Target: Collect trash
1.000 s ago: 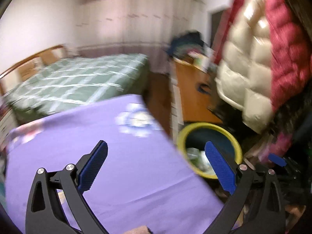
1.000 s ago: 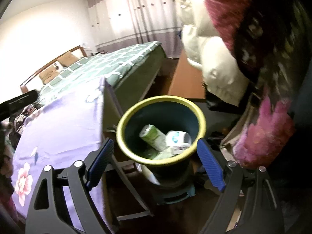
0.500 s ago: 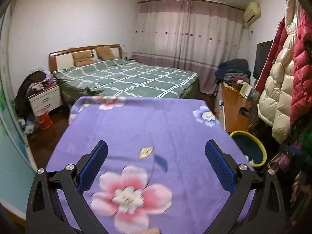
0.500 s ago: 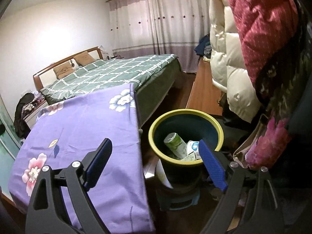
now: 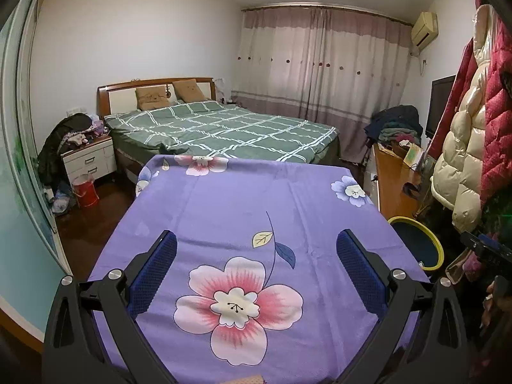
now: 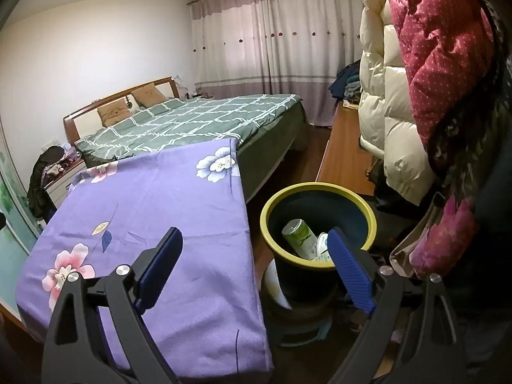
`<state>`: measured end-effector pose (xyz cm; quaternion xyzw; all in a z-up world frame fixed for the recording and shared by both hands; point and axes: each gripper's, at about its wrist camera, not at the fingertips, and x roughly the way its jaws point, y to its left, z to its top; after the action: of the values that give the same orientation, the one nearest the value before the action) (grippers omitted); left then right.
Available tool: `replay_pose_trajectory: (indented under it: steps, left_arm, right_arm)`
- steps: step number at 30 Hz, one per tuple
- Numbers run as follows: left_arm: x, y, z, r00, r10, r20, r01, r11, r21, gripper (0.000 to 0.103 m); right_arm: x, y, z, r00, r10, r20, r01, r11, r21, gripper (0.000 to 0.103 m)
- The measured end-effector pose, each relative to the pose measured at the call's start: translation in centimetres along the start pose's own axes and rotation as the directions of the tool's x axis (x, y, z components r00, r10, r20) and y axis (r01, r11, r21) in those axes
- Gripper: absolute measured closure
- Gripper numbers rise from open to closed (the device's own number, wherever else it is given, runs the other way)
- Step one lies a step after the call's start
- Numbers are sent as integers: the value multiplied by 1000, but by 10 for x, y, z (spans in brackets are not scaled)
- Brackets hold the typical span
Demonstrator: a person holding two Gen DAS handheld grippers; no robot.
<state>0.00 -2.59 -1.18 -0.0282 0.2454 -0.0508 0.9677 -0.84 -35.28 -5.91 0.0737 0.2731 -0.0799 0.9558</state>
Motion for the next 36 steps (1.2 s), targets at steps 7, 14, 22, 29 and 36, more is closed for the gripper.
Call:
replay_pose_trajectory:
  steps: [7, 14, 22, 29, 36]
  left_arm:
    - [-4, -2, 0, 1000, 0, -3, 0, 1000, 10, 5]
    - [-6, -3, -1, 1000, 0, 1, 0, 1000, 12, 5]
    - [-8, -7, -3, 1000, -6, -8, 6, 1000, 20, 5]
    - [-5, -5, -2, 1000, -6, -17, 7, 1000, 21, 5]
    - [-1, -3, -2, 1000, -6, -24, 6, 1000, 18, 5]
  right_arm:
    - [-1, -2, -1, 1000, -2, 5, 2, 1000, 6, 16]
    - [-4, -3, -1, 1000, -1, 12, 1, 1000, 8, 15]
    - [-3, -2, -1, 1000, -3, 11, 2, 1000, 8, 15]
    - [-3, 0, -1, 1000, 1, 5, -1, 1000, 5, 15]
    - [-2, 1, -1, 1000, 1, 4, -1, 1000, 6, 15]
